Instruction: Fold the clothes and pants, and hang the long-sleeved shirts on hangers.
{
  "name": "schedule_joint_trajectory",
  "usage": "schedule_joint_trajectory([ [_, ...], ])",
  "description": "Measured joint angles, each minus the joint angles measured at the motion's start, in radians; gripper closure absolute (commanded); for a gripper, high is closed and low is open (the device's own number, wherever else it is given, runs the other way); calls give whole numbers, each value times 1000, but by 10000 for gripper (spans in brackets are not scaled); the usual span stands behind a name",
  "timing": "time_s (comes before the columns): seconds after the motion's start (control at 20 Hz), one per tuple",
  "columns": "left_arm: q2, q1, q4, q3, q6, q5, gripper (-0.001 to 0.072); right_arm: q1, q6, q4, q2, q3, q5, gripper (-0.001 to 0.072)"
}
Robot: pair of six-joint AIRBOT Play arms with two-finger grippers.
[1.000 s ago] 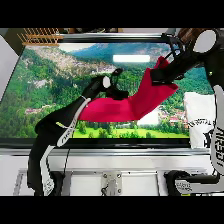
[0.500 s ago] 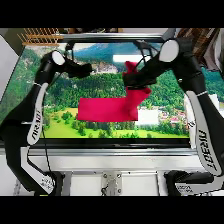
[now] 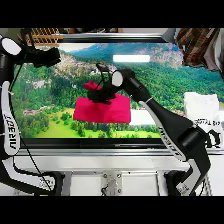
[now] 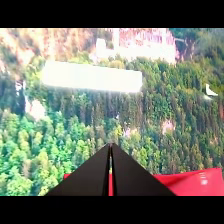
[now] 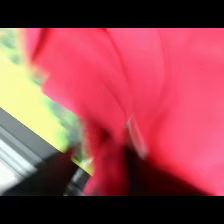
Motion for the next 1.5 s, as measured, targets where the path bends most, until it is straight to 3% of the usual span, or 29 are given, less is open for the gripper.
schedule_joint_trajectory([
  [0.3,58,26,0,0,11,-4,701,51,-177,277,-57,0,-247,185],
  [0.5,121,27,0,-65,25,10,702,-20,-247,284,60,-83,-255,184],
  [0.65,202,27,0,-212,38,44,702,-132,-272,232,218,-302,-241,183],
  [0.7,233,25,-2,-272,45,55,701,-182,-277,219,274,-395,-238,143],
  [0.75,264,19,-4,-334,50,63,701,-242,-280,207,329,-499,-231,-8],
  [1.05,409,-64,-8,-615,78,153,701,-548,-321,235,423,-897,-224,-5],
  [1.45,477,-173,-8,-741,82,227,701,-505,-590,653,204,-879,-250,6],
  [1.5,478,-177,-8,-743,82,228,701,-481,-605,686,178,-855,-250,83],
])
